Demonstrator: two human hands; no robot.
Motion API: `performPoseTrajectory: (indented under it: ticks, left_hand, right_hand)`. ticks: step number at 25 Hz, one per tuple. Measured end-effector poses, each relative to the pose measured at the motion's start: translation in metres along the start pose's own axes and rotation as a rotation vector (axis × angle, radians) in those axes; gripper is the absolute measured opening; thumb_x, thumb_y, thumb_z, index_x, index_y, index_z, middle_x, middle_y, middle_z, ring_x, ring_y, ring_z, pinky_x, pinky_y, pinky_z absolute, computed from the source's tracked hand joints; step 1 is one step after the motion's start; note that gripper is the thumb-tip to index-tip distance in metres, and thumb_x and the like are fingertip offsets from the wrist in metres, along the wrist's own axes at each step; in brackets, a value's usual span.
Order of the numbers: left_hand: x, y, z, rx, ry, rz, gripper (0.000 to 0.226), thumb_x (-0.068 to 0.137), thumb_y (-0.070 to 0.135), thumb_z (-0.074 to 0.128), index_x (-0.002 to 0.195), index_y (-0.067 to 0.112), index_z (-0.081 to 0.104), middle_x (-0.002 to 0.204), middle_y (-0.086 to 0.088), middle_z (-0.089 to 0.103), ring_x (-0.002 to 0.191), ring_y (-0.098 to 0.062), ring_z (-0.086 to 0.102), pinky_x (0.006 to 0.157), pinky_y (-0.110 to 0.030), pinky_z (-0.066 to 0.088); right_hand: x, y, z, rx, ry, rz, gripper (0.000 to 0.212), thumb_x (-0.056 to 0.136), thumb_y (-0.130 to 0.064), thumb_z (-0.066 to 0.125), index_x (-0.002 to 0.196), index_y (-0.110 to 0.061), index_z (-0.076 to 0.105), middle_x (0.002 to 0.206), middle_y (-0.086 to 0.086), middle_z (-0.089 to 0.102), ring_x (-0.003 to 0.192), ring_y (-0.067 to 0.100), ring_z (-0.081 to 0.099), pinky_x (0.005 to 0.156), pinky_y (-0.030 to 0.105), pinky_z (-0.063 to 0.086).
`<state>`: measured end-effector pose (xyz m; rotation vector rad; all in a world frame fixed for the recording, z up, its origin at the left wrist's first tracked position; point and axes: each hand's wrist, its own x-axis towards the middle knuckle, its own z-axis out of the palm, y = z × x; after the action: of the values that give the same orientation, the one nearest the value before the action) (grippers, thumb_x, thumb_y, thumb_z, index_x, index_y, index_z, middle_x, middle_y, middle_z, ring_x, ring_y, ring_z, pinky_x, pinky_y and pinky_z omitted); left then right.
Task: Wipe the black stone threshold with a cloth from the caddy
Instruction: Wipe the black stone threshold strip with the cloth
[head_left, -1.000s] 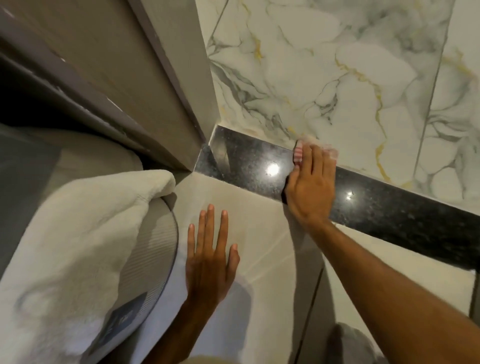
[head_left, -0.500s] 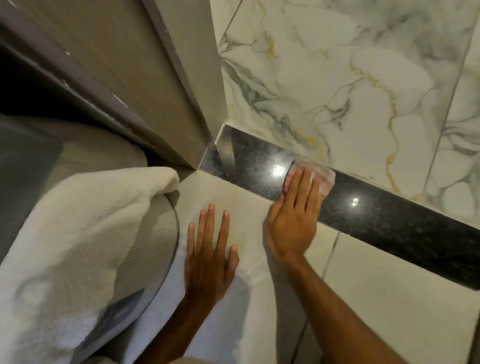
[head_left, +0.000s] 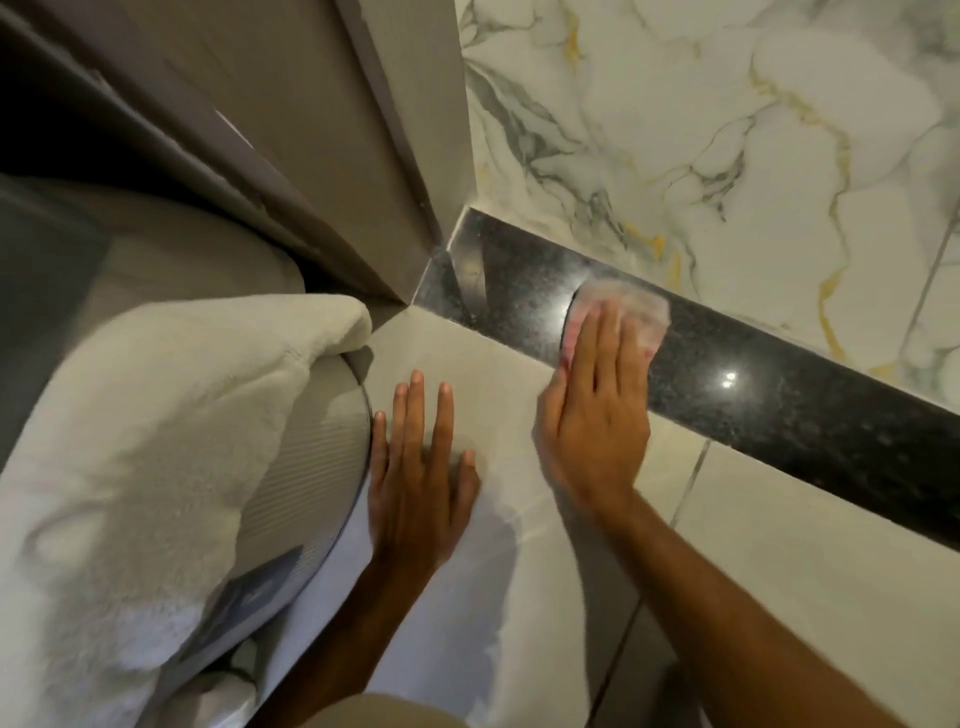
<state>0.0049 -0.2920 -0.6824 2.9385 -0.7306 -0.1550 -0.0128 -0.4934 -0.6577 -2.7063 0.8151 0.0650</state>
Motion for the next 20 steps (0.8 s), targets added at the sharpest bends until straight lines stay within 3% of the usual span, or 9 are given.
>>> performPoseTrajectory:
  ticks: [2, 5, 8, 11, 13, 16, 18, 20]
  left_hand:
    - [0.001, -0.004, 0.005, -0.015, 0.002, -0.002, 0.070, 0.112, 0.046, 0.030, 0.172, 0.014, 0.019, 0.182, -0.020, 0.011, 0.169, -0.036, 0.012, 0.137, -0.057, 0.016]
    - [0.002, -0.006, 0.007, 0.017, -0.007, 0.022, 0.070, 0.113, 0.048, 0.031, 0.173, 0.013, 0.017, 0.181, -0.021, 0.011, 0.169, -0.036, 0.011, 0.138, -0.056, 0.013]
    - [-0.001, 0.009, -0.028, 0.106, -0.107, 0.048, 0.071, 0.115, 0.046, 0.032, 0.172, 0.008, 0.012, 0.180, -0.025, 0.009, 0.168, -0.040, 0.011, 0.134, -0.061, 0.021]
    - [-0.011, 0.028, -0.090, 0.113, -0.141, 0.116, 0.071, 0.115, 0.048, 0.027, 0.173, 0.009, 0.011, 0.180, -0.024, 0.011, 0.168, -0.040, 0.013, 0.134, -0.061, 0.023]
    - [-0.028, 0.037, -0.149, 0.042, -0.170, 0.126, 0.069, 0.114, 0.046, 0.026, 0.172, 0.011, 0.015, 0.181, -0.022, 0.014, 0.168, -0.039, 0.015, 0.134, -0.060, 0.023]
    - [-0.065, 0.048, -0.260, 0.070, -0.292, 0.194, 0.065, 0.114, 0.040, 0.014, 0.172, 0.010, 0.017, 0.179, -0.024, 0.017, 0.166, -0.042, 0.020, 0.133, -0.062, 0.026]
    - [-0.090, 0.050, -0.339, 0.111, -0.388, 0.242, 0.066, 0.115, 0.041, 0.010, 0.172, 0.010, 0.012, 0.179, -0.023, 0.013, 0.166, -0.043, 0.017, 0.135, -0.061, 0.021]
    - [-0.109, 0.052, -0.413, 0.038, -0.387, 0.199, 0.063, 0.113, 0.031, 0.041, 0.169, 0.007, 0.028, 0.176, -0.023, 0.027, 0.163, -0.044, 0.028, 0.132, -0.062, 0.029]
  right_hand:
    - [0.047, -0.029, -0.003, 0.063, 0.035, 0.149, 0.068, 0.116, -0.034, 0.032, 0.176, -0.008, 0.014, 0.186, 0.013, 0.011, 0.175, 0.030, 0.008, 0.142, 0.052, 0.018]
    - [0.058, -0.053, 0.014, 0.051, -0.052, -0.106, 0.069, 0.113, -0.021, 0.039, 0.176, -0.010, 0.014, 0.187, 0.012, 0.011, 0.175, 0.031, 0.007, 0.143, 0.053, 0.018]
    - [-0.035, -0.043, -0.008, 0.108, -0.260, -0.182, 0.068, 0.113, -0.006, 0.039, 0.176, -0.011, 0.012, 0.187, 0.011, 0.006, 0.175, 0.030, 0.002, 0.143, 0.053, 0.016]
    - [-0.116, -0.036, -0.058, 0.331, -0.521, 0.040, 0.067, 0.120, -0.013, 0.038, 0.177, -0.014, 0.003, 0.187, 0.005, -0.005, 0.175, 0.022, -0.006, 0.145, 0.043, 0.007]
    - [-0.141, -0.043, -0.107, 0.395, -0.651, 0.281, 0.065, 0.118, -0.011, 0.042, 0.176, -0.008, 0.013, 0.187, 0.012, 0.009, 0.175, 0.030, 0.008, 0.143, 0.044, 0.018]
    - [-0.162, -0.078, -0.216, 0.673, -0.564, 0.501, 0.050, 0.114, -0.006, 0.047, 0.164, -0.012, 0.047, 0.166, 0.015, 0.053, 0.153, 0.036, 0.053, 0.125, 0.047, 0.051]
    - [-0.178, -0.107, -0.304, 0.937, -0.459, 0.608, 0.048, 0.119, -0.017, 0.049, 0.166, -0.018, 0.047, 0.168, 0.004, 0.055, 0.153, 0.022, 0.053, 0.119, 0.028, 0.052]
    - [-0.197, -0.134, -0.383, 0.977, -0.378, 0.573, 0.051, 0.117, -0.023, 0.055, 0.167, -0.022, 0.046, 0.169, -0.009, 0.052, 0.148, 0.001, 0.049, 0.115, 0.013, 0.045]
